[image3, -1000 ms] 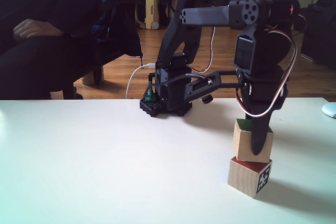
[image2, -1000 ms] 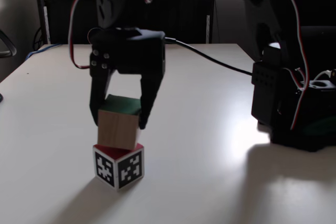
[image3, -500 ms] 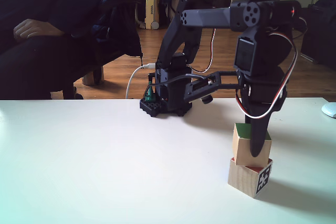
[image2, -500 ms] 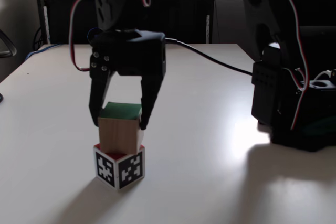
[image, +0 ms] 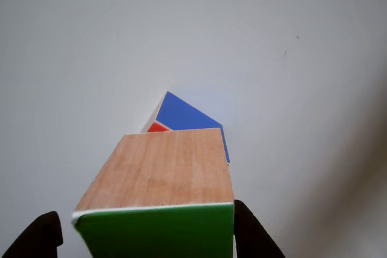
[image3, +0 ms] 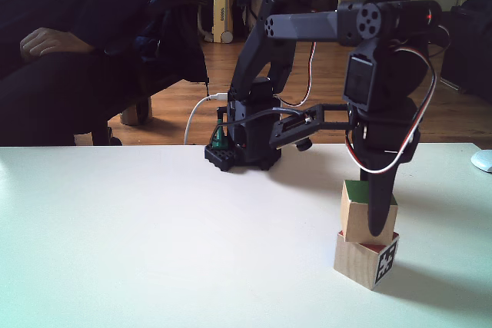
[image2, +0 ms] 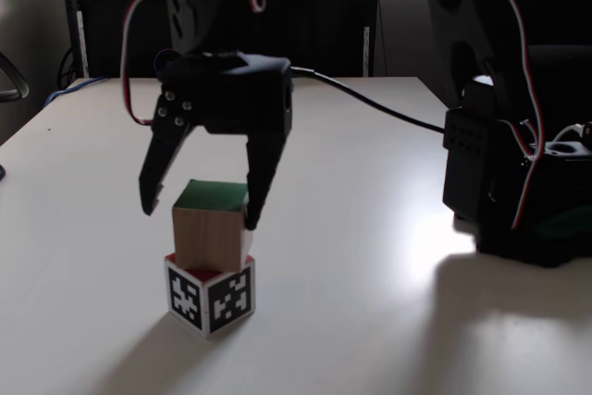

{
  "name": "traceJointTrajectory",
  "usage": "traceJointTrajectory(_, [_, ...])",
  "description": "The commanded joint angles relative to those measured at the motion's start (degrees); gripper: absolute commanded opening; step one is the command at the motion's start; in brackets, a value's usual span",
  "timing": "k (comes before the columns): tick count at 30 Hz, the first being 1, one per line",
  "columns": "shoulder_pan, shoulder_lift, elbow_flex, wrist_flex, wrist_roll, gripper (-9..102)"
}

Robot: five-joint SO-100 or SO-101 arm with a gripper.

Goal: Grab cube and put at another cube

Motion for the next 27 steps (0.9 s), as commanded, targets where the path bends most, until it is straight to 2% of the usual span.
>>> traceJointTrajectory(1, [-1.85, 5.89, -1.05, 0.44, 0.53, 43])
traceJointTrajectory(8, [-7.56, 23.47, 7.38, 0.44, -1.58, 45])
traceJointTrajectory(14, [-5.80, 44.91, 15.21, 0.44, -6.86, 45])
traceJointTrajectory(17, [0.09, 57.48, 22.50, -1.41, -11.78, 44])
traceJointTrajectory(23, [18.11, 84.81, 52.29, -16.08, -27.51, 45])
traceJointTrajectory(27, [26.63, 95.71, 69.17, -23.55, -34.89, 45])
